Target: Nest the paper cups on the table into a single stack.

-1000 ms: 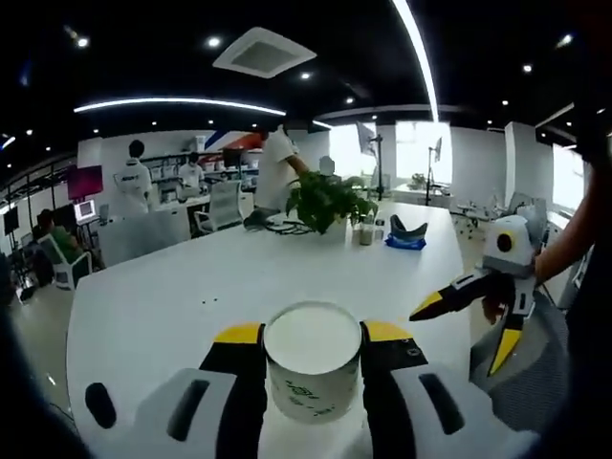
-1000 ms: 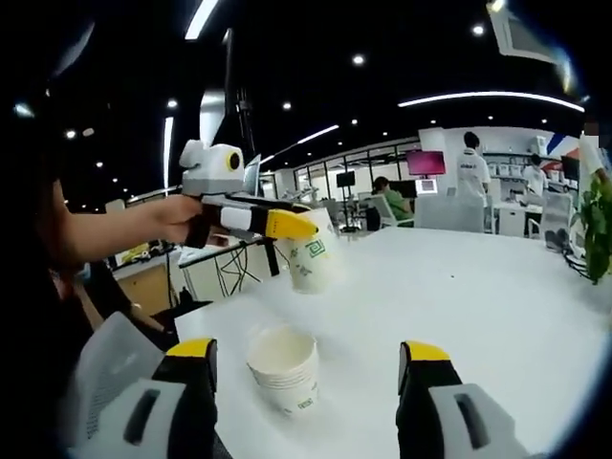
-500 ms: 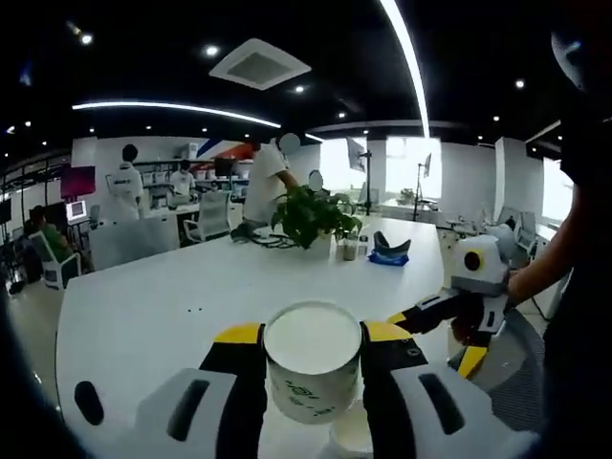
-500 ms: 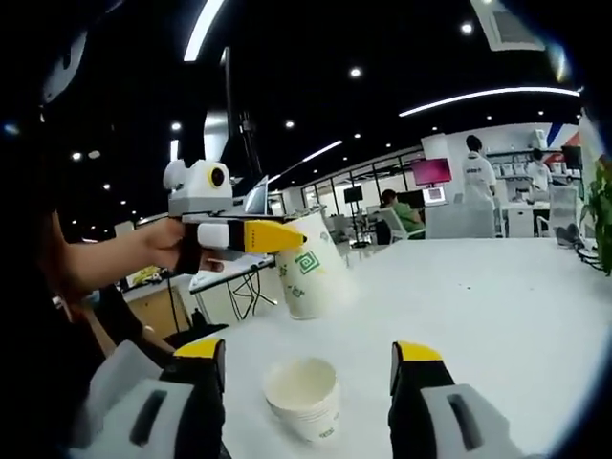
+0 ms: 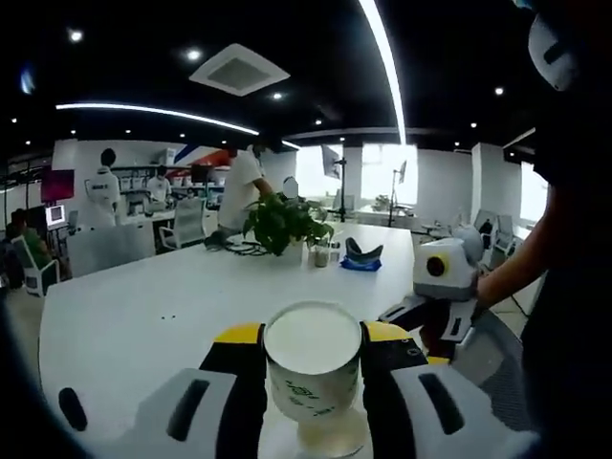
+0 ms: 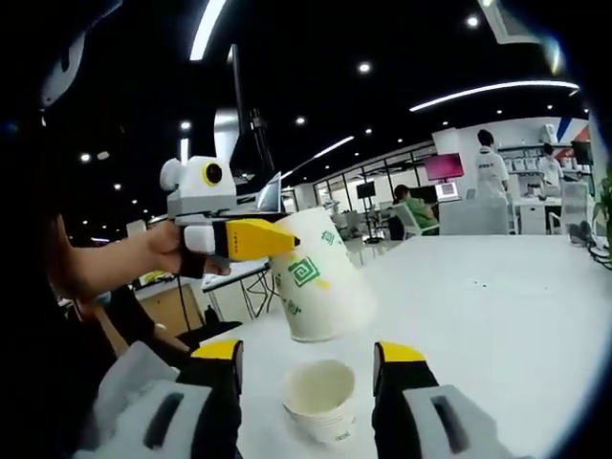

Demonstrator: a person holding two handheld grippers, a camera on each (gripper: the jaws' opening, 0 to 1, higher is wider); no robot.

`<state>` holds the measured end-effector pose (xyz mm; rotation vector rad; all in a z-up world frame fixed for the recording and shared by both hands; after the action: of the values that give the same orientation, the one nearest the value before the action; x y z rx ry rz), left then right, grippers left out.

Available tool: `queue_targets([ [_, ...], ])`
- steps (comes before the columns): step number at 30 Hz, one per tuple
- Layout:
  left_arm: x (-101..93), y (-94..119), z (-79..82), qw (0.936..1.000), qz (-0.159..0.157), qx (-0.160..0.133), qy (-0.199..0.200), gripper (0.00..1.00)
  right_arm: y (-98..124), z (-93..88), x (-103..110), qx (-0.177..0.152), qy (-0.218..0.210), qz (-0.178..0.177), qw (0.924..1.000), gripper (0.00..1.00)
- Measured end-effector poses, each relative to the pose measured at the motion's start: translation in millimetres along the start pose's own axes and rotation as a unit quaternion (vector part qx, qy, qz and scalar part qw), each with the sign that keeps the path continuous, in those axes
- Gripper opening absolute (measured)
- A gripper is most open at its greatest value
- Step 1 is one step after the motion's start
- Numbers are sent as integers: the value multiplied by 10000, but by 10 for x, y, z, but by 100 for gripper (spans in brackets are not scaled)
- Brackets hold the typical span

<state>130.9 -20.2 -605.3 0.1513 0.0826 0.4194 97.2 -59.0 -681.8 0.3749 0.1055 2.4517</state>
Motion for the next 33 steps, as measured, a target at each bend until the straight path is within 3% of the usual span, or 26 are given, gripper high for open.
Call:
queue_targets([
  [10,-128,25,-52,9995,-306,10,5,36,5,69,102,-139,-48,224,9996,55],
  [20,-144,80,-96,9993,-350,-55,139,36,63,131,85,-359,-637,337,9968,51],
  [29,-143,157,-238,9989,-412,114,179,36,83,201,58,-459,-929,357,9940,47],
  [33,-148,185,-369,9985,-429,322,124,36,75,220,55,-490,-1004,350,9931,46],
])
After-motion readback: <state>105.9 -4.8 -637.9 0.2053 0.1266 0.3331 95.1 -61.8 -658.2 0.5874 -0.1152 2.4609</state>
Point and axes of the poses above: the point that each gripper's makers call its tool centre point, and the gripper's own axes: y roughly backward along the fingers, x roughly to its left, z roughly out of its top, the point moved 1 cm from there along y, roughly backward along the fingers, and after that the axes turned 1 degree about -y, right-handed, at the moved point
